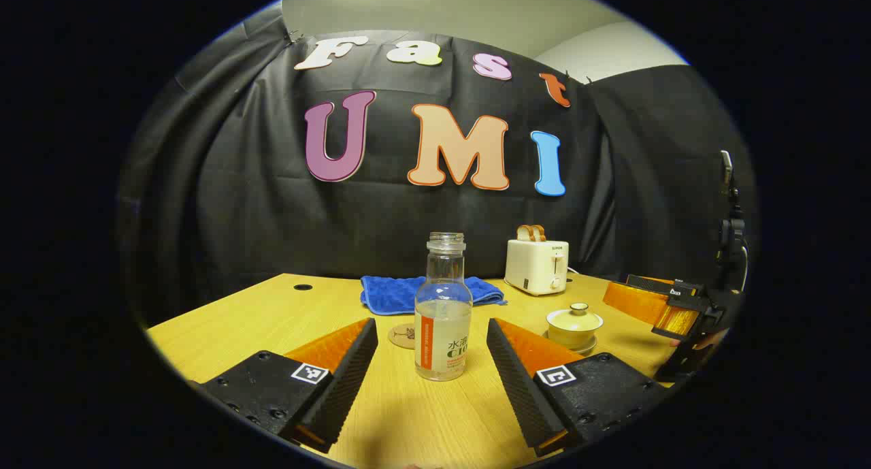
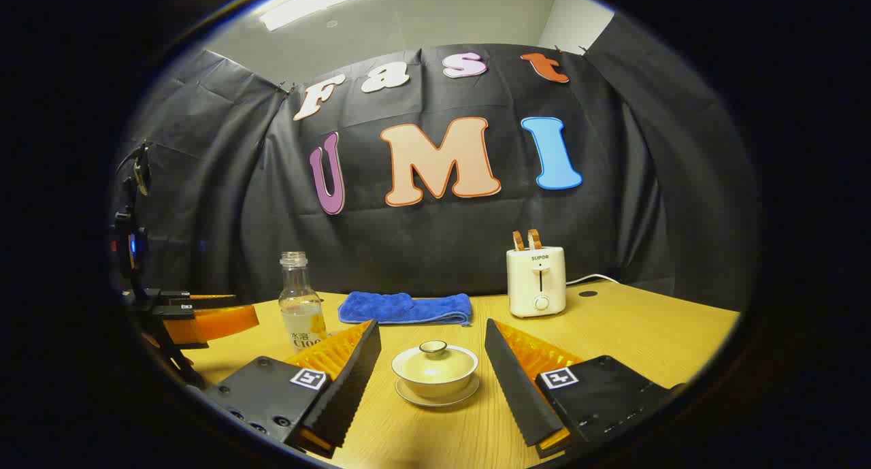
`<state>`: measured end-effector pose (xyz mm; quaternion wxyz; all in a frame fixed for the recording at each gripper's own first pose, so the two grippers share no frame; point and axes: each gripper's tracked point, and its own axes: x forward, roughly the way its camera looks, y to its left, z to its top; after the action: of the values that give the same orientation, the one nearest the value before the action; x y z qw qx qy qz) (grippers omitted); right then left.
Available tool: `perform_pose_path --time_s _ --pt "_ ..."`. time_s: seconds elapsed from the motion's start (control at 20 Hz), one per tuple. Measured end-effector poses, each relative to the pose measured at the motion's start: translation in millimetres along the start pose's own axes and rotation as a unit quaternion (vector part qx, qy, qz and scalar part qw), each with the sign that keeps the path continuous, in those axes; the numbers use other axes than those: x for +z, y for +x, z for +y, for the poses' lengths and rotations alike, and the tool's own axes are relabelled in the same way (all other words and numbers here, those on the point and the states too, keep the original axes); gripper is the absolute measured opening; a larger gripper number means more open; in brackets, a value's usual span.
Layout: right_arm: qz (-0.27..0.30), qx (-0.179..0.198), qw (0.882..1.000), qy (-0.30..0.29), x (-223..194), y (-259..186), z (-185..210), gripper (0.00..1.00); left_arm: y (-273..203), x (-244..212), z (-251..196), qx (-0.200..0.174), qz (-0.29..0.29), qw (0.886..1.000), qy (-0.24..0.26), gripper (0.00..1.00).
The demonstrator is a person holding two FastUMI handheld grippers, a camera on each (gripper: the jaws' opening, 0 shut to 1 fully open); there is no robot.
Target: Open the teacup lid with one hand, grasp the water bottle and pour water into the teacup with the other hand; after pouring, place the water bottle on the coaster and then close the teacup lid.
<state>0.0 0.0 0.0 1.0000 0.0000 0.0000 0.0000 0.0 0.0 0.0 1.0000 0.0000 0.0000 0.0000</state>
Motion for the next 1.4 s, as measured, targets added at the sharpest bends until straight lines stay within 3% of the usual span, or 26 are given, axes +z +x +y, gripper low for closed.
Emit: perform_pose_path --time_s 0.9,1.4 --pt "0.035 0.000 0.999 -0.024 -20.0 5.3 7.0 0.97 2.8 -13.4 4.0 0.005 0.012 1.000 0.021 0.95" --pt "0.040 0.021 0.999 -0.022 -24.3 23.2 11.8 0.95 3.5 -13.0 -0.5 -0.009 0.012 1.000 0.021 0.95"
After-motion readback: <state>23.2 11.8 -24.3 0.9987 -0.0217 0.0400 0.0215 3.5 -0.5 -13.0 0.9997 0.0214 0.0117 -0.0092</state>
